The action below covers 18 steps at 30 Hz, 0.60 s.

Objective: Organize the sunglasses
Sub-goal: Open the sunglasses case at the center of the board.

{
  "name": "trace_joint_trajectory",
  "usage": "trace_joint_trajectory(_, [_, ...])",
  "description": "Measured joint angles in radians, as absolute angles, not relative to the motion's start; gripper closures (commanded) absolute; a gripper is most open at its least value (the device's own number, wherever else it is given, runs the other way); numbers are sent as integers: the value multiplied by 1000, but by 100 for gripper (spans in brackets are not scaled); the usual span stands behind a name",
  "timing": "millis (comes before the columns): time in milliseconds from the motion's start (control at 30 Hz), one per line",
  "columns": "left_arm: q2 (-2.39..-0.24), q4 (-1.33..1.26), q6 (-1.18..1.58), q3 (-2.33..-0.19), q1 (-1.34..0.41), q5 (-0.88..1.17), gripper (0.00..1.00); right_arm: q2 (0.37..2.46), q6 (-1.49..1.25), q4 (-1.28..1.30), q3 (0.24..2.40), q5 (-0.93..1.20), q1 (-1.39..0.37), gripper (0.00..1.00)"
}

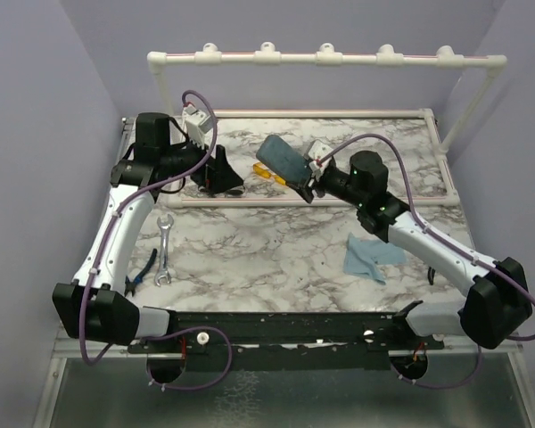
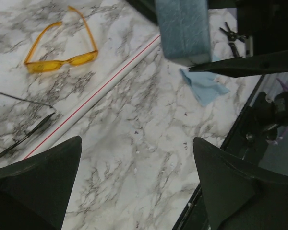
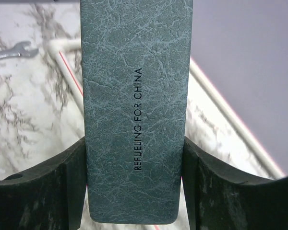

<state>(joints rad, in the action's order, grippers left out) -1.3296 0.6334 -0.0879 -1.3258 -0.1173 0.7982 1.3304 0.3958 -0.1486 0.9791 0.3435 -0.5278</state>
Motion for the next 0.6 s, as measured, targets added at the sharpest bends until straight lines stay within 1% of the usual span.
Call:
trace_joint_trajectory(100, [-1330,643,-8,-1400,-162,859,1,1314,441,-278,958,341,-591,100])
trace_joint_trajectory(200, [-1330,660,51,-1464,-191,914,1,1314,490,-345,958,325,-618,100])
trace_joint_trajectory(367, [-1336,688,84,-1522,-223,922,1,1314,572,-394,958,299,-676,99])
trace_joint_trajectory(467, [-1364,702,87,-1568,-260,889,2,1314,604,-404,958,302,-708,99])
trace_joint_trajectory(533, [-1387,713,86,-1605,-281,847,5,1314,619,-405,958,301,-722,99])
trace_joint_trajectory(600, [-1407,720,84,-1639,-296,806,13,1314,630,-405,958,301,-725,99])
